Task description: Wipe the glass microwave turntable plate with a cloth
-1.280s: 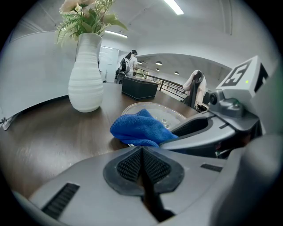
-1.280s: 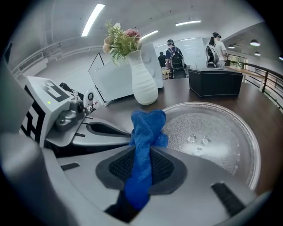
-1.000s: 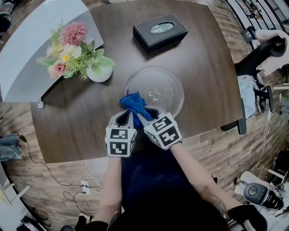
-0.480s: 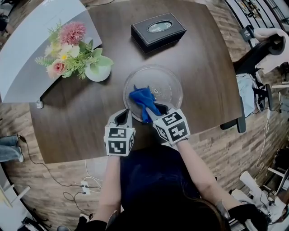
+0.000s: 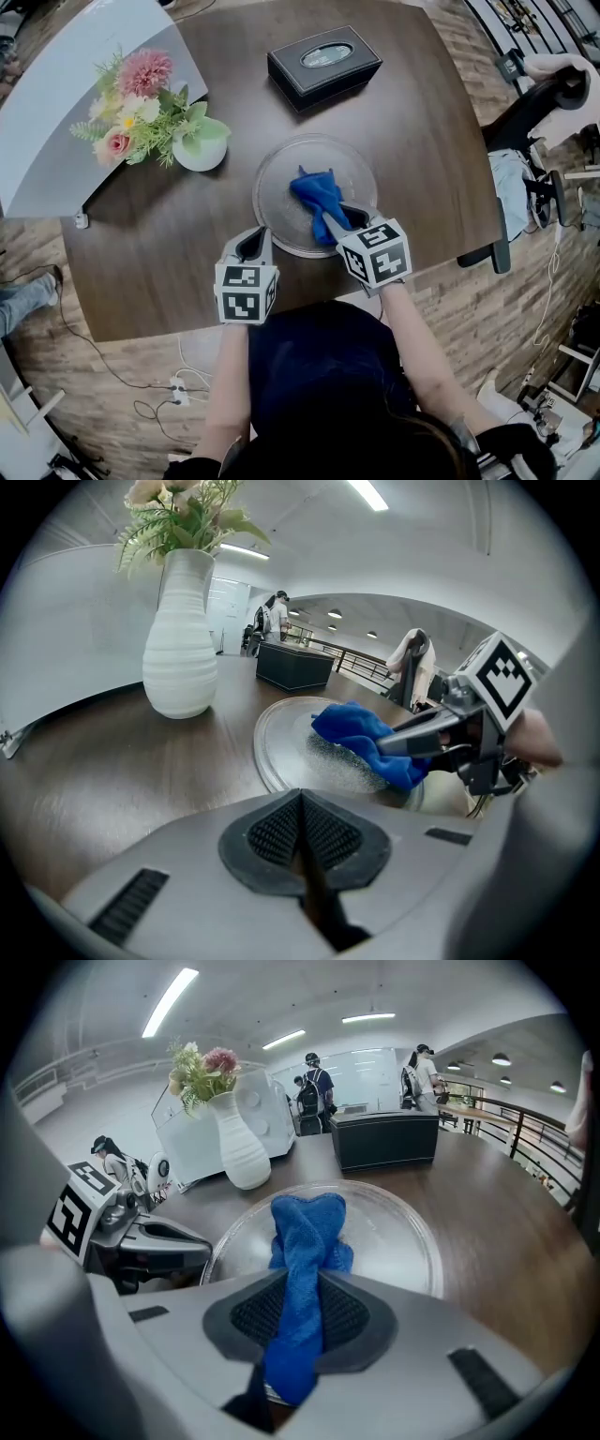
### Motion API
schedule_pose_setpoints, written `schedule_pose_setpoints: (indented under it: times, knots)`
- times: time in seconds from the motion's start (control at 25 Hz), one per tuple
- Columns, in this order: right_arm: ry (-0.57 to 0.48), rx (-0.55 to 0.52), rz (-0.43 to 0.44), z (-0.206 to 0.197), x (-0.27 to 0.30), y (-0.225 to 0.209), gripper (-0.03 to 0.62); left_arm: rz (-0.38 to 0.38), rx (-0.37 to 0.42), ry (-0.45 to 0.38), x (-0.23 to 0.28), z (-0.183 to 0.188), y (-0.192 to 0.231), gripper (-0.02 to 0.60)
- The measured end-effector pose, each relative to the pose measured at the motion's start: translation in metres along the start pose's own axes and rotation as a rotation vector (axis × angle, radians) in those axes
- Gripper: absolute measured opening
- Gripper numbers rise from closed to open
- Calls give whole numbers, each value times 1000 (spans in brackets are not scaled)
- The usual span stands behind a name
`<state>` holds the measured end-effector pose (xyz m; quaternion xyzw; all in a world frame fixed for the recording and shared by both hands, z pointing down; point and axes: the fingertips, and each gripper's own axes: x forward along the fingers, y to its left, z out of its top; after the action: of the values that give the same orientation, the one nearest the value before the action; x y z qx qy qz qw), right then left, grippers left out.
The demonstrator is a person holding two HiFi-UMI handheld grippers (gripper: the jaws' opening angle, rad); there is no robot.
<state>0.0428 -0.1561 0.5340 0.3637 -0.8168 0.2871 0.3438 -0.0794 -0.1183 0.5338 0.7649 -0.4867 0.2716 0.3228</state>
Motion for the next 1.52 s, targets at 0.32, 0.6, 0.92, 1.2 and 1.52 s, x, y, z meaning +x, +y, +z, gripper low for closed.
schedule_pose_setpoints:
  times: [0.32,0.6,0.92,1.2,1.52]
  knots:
    - [-5,38,-50,1,-8,-29,71,3,-1,2,0,-1,1,3]
    - [-19,72,-103,2,-14,-59,72,5,-5,2,0,0,0,3]
    - [-19,44,-190,4,-21,-88,71,7,-10,1,1,0,0,3]
    - [-55,50,-284,15,-56,-112,72,11,-9,-4,0,0,0,3]
    - [-118,-41,-97,28,-66,-27,71,14,3,-4,1,-1,1,3]
